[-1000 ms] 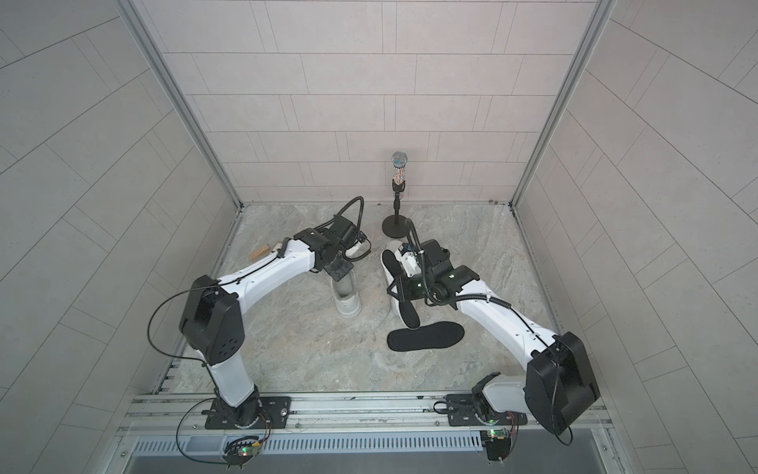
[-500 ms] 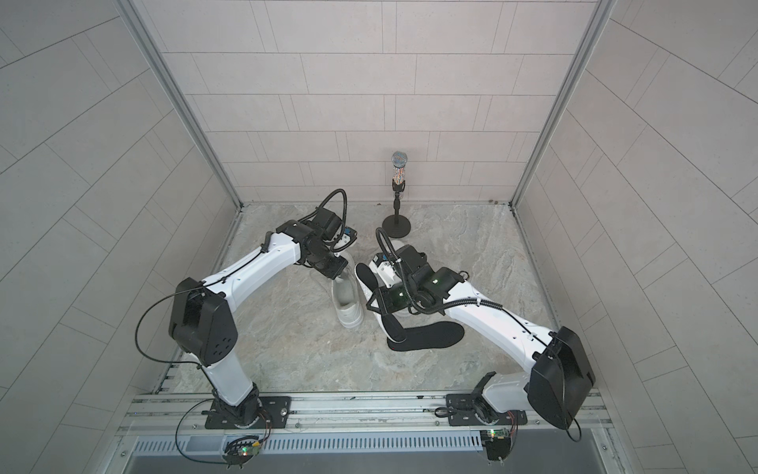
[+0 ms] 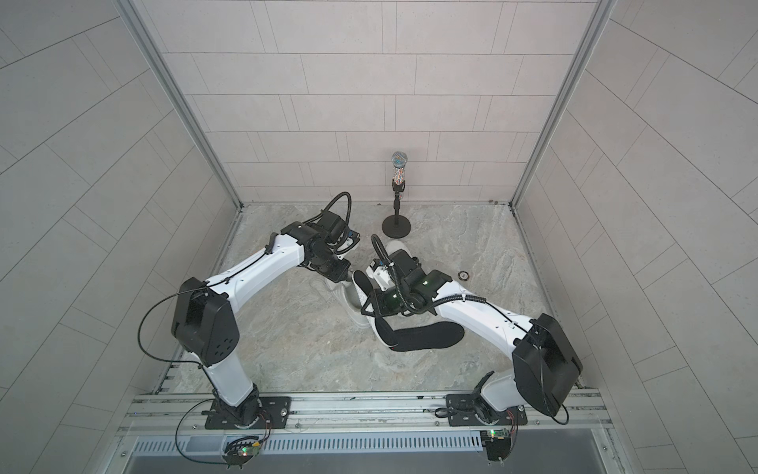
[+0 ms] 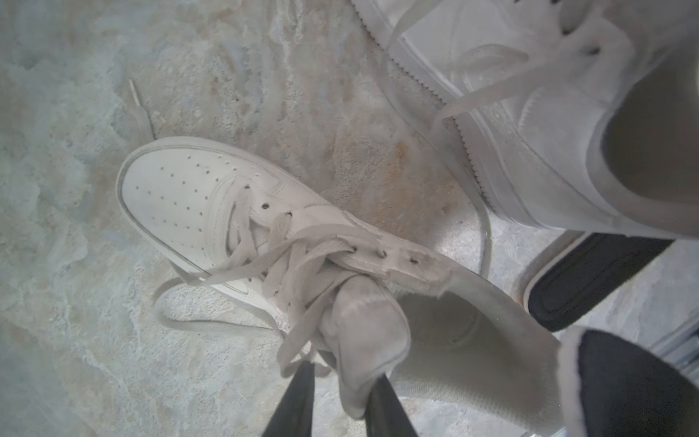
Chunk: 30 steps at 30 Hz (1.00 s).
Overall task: Insert the insole into the shoe
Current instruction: Pick up the shoe at the center of the board.
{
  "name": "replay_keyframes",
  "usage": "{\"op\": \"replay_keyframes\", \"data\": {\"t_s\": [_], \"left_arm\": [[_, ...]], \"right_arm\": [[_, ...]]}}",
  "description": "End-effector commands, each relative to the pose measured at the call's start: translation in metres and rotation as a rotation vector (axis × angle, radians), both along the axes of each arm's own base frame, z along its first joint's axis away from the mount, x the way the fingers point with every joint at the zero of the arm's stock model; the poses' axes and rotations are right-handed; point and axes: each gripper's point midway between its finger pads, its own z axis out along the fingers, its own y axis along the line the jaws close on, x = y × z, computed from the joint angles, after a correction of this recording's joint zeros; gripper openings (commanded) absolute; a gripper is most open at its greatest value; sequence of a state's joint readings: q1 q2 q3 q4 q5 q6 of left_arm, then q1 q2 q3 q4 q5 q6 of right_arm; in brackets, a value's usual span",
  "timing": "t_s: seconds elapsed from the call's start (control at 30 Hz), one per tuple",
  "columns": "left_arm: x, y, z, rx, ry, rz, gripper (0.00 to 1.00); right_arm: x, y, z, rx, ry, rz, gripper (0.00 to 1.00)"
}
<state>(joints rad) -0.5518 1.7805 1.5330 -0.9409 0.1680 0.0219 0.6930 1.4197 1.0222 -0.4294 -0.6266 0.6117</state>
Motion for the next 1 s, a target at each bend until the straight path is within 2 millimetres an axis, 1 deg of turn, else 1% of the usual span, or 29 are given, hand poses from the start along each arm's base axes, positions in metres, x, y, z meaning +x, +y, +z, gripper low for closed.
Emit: {"op": "replay_keyframes", "data": {"t_s": [0.0, 0.1, 0.23, 0.37, 0.43, 0.5, 0.63, 0.8, 0.9, 0.97], "left_arm": [[-0.004, 0.015, -0.018, 0.144, 0.011, 0.030, 0.33], [-0.006, 0.015, -0.020, 0.161, 0.012, 0.051, 0.41], [-0.006, 0.014, -0.014, 0.136, 0.004, 0.122, 0.50], [-0.010, 0.012, -0.004, 0.144, -0.037, 0.187, 0.57], [-0.013, 0.012, -0.004, 0.189, -0.080, 0.211, 0.60], [-0.018, 0.008, -0.007, 0.229, -0.109, 0.223, 0.65], [-0.020, 0.006, -0.017, 0.284, -0.136, 0.245, 0.68], [-0.013, 0.021, -0.019, 0.374, -0.182, 0.298, 0.68], [-0.010, 0.024, -0.022, 0.375, -0.192, 0.327, 0.70], [-0.009, 0.020, -0.026, 0.332, -0.170, 0.339, 0.70]], "right_arm": [[0.006, -0.001, -0.003, -0.011, 0.002, -0.028, 0.28], [0.006, -0.002, -0.007, -0.019, 0.008, -0.031, 0.28], [0.010, -0.012, -0.010, -0.028, 0.007, -0.064, 0.28], [0.019, -0.028, -0.005, -0.017, -0.003, -0.116, 0.28], [0.024, -0.034, -0.002, -0.009, -0.009, -0.134, 0.28], [0.026, -0.038, 0.001, -0.001, -0.015, -0.143, 0.28], [0.027, -0.039, 0.003, 0.006, -0.018, -0.143, 0.28], [0.024, -0.040, 0.005, 0.011, -0.025, -0.138, 0.28], [0.024, -0.041, 0.006, 0.009, -0.030, -0.138, 0.29], [0.024, -0.042, 0.004, 0.006, -0.031, -0.140, 0.29]]}}
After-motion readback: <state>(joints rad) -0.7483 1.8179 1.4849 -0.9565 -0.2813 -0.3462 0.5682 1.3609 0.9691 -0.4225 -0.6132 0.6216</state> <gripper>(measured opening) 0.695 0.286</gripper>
